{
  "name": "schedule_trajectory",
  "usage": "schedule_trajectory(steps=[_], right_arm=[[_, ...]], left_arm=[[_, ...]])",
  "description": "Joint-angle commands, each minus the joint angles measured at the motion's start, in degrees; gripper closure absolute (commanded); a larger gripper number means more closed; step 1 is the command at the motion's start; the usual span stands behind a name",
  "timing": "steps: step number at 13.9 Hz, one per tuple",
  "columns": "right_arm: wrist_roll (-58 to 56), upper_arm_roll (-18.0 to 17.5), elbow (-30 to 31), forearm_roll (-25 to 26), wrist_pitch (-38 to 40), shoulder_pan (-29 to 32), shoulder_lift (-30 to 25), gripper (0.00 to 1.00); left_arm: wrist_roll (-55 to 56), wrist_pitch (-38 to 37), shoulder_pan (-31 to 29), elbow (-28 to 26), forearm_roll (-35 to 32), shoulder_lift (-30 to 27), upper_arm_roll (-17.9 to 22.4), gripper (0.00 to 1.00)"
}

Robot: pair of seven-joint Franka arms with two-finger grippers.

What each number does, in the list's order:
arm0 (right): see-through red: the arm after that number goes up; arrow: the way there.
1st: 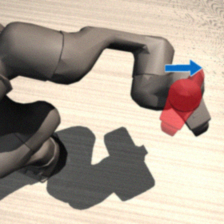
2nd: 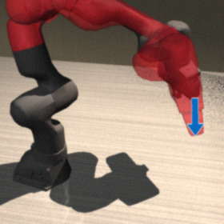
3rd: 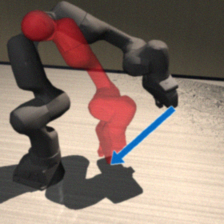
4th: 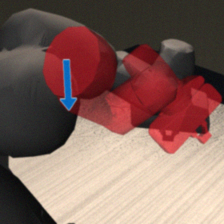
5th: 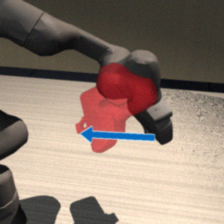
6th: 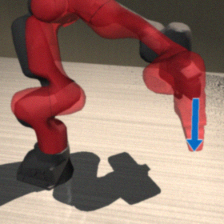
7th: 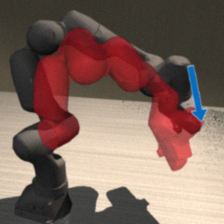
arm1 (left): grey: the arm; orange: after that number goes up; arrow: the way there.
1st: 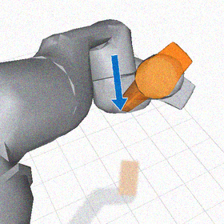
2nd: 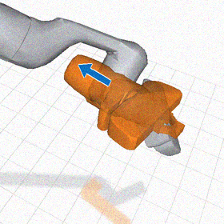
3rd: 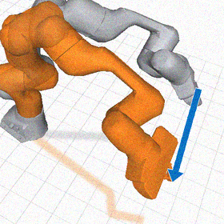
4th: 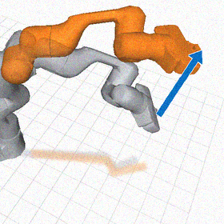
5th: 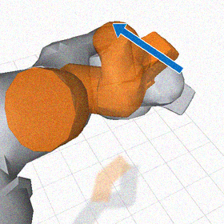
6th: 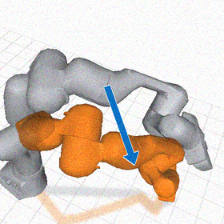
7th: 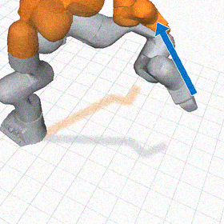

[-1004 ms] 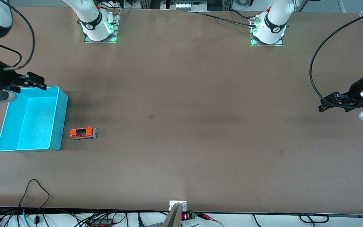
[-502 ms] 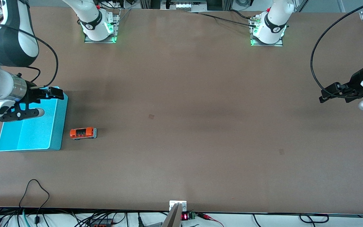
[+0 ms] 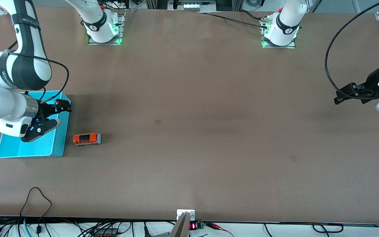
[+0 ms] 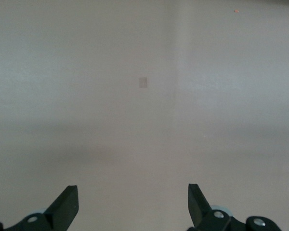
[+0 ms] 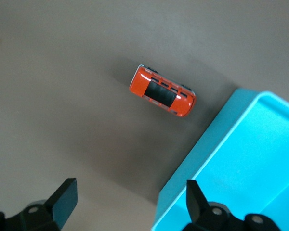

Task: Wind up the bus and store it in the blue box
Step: 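Reach the right gripper down to the bus beside the box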

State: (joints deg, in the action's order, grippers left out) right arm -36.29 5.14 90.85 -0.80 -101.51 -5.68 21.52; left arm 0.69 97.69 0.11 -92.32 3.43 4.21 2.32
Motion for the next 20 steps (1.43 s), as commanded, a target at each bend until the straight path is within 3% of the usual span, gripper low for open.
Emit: schedule_trajectory(steps=[1,8,13,16,20], right_arm=[[-13.58,-0.31,0.82,0.19,-3.94,1.72,1.77,0.0],[-40.06,-1.27,4.42,-0.16,-15.72,2.25,7.04,0.0],[-45.44,-1.71,5.04,-0.16,-21.09,2.08,10.12,0.0],[-48.6,-2.59,8.46,-0.08,-27.5,2.08,10.65,0.0],[-49.4,-2.86,9.52,-0.08,-28.57,2.17,12.58,0.0]], left_arm=[[-0.96,-2.42,0.07,1.18,-0.71,-0.52,0.49,0.0],[0.19,-3.39,0.16,0.56,-1.23,-0.78,-0.12,0.0],[0.28,-4.26,0.42,0.3,-1.23,-1.31,-0.64,0.0],[0.28,-3.92,0.07,0.3,-1.23,-1.22,-0.47,0.0],[0.28,-3.74,0.07,0.3,-1.23,-1.13,-0.3,0.0]])
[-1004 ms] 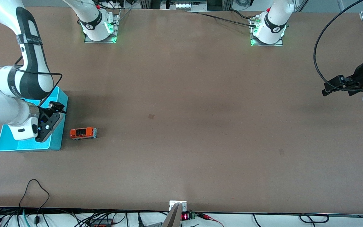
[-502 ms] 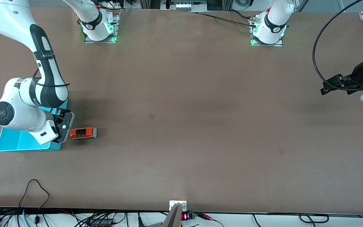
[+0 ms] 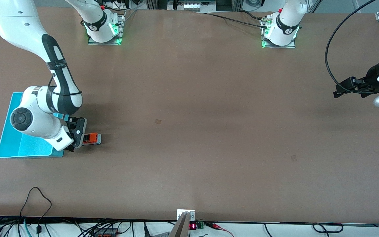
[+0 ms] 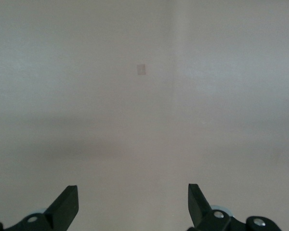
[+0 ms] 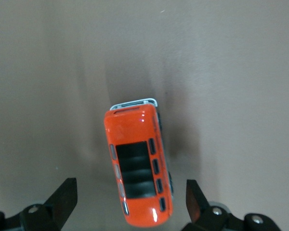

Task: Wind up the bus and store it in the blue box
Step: 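Reach the right gripper down to the bus beside the box, then close the right gripper on the bus and lift it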

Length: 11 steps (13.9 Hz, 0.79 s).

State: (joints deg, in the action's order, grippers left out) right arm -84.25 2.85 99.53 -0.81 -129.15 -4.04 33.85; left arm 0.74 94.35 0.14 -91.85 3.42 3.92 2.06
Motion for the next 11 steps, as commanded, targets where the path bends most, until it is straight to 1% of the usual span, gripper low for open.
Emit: schedule_trajectory(steps=[1,6,7,8,9,10,11], right_arm=[[-1.44,-0.57,0.93,-0.07,-1.36,0.53,0.68,0.0],[-1.53,-0.66,1.02,-0.07,-3.56,0.44,2.18,0.0],[-1.36,-0.66,0.93,-0.16,-4.26,0.35,2.36,0.25],[-1.09,-0.66,0.85,-0.16,-4.27,0.44,2.62,0.59],[-0.39,-0.57,0.85,-0.24,-4.18,0.44,2.62,0.82],[-0.21,-0.57,0.85,-0.33,-4.18,0.44,2.62,1.0],[-0.12,-0.57,0.85,-0.42,-4.18,0.53,2.62,1.0]], left_arm=[[0.23,-0.4,0.03,-0.17,-1.22,-0.84,-0.03,0.0],[0.23,-0.49,0.03,-0.35,-1.22,-0.84,-0.03,0.0],[0.23,-0.49,0.03,-0.35,-1.22,-0.75,0.05,0.0],[0.23,-0.57,0.03,-0.35,-1.22,-0.75,0.05,0.0],[0.23,-0.57,0.03,-0.35,-1.22,-0.75,0.05,0.0],[0.23,-0.57,0.03,-0.35,-1.22,-0.75,0.05,0.0],[0.23,-0.57,0.03,-0.35,-1.22,-0.75,0.05,0.0]])
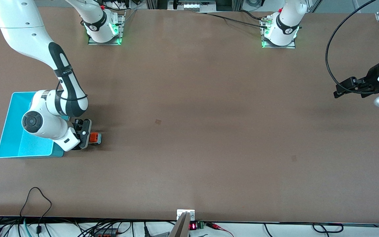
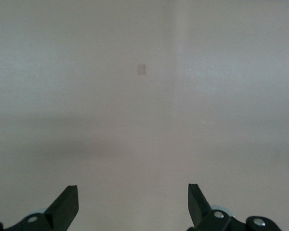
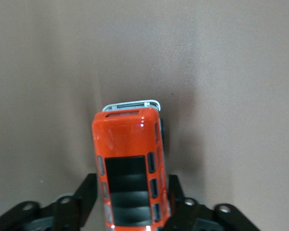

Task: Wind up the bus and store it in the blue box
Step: 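Close the right gripper on the bus and lift it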

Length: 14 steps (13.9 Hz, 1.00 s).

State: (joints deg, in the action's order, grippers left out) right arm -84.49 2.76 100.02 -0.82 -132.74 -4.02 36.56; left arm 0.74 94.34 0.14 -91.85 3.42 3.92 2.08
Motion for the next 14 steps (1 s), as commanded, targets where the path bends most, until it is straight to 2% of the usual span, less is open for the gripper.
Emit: schedule_trajectory(steps=[1,5,9,11,14], right_arm=[[0.73,-0.56,0.26,-0.59,-0.59,0.51,-0.17,1.0],[15.55,-0.56,0.0,-0.5,1.42,-1.25,-3.59,1.0],[28.56,-0.04,0.0,0.02,8.61,-0.99,-11.14,1.0],[40.05,2.5,-0.79,-0.06,17.3,0.24,-14.31,1.0],[50.19,7.94,-0.71,-0.41,21.2,1.47,-16.95,1.0]], left_arm=[[0.23,-0.56,0.04,-0.35,-1.22,-0.75,0.03,0.0],[0.23,0.05,0.04,-0.35,-1.22,-0.75,0.11,0.0],[0.14,1.99,0.12,-0.26,-2.28,-0.66,-0.24,0.0],[0.14,1.99,0.04,-0.26,-2.28,-0.66,-0.33,0.0],[0.14,1.9,0.12,-0.26,-2.28,-0.67,-0.33,0.0]])
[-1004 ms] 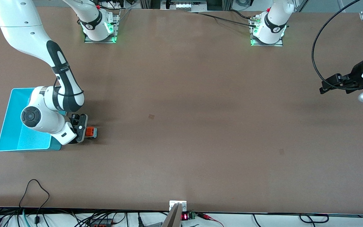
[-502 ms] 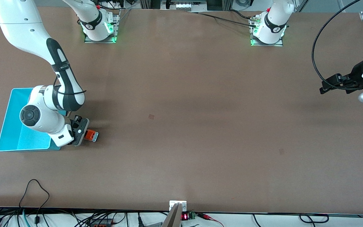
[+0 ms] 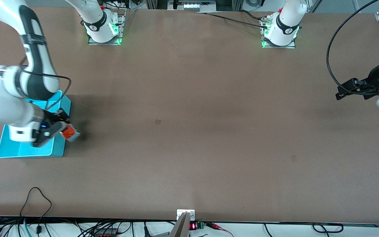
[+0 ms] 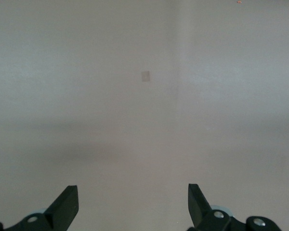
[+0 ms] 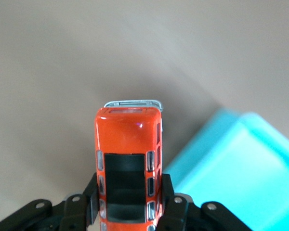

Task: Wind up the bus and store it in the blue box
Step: 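Close the right gripper on the bus and lift it, then lower the bus into the cyan box and open the right gripper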

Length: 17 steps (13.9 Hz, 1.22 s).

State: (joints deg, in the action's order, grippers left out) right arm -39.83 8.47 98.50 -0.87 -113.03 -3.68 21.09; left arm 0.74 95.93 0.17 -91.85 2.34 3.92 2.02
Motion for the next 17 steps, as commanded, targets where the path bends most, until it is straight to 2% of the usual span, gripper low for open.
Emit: schedule_trajectory(steps=[1,5,7,11,15,17], right_arm=[[8.42,3.74,0.99,-0.36,1.59,1.13,-1.4,1.0],[14.49,7.87,1.17,0.08,-2.53,2.62,1.93,1.0],[20.91,8.15,1.17,0.34,-5.86,3.41,5.44,1.0],[22.07,8.15,1.61,0.17,-9.04,5.43,9.75,1.0],[21.64,8.15,2.75,0.17,-13.43,6.4,11.86,1.0],[21.72,8.15,3.01,0.08,-13.1,6.49,12.31,1.0]], left_arm=[[0.14,0.31,0.01,-0.34,-1.19,-0.67,-0.26,0.0],[0.14,0.31,0.1,-0.26,-1.19,-0.75,-0.26,0.0],[0.14,0.4,0.01,-0.26,-1.19,-0.67,-0.26,0.0],[0.14,0.4,0.1,-0.17,-1.19,-0.75,-0.26,0.0],[0.14,0.4,0.1,-0.17,-1.19,-0.75,-0.26,0.0],[0.14,0.4,0.1,-0.26,-1.19,-0.67,-0.26,0.0]])
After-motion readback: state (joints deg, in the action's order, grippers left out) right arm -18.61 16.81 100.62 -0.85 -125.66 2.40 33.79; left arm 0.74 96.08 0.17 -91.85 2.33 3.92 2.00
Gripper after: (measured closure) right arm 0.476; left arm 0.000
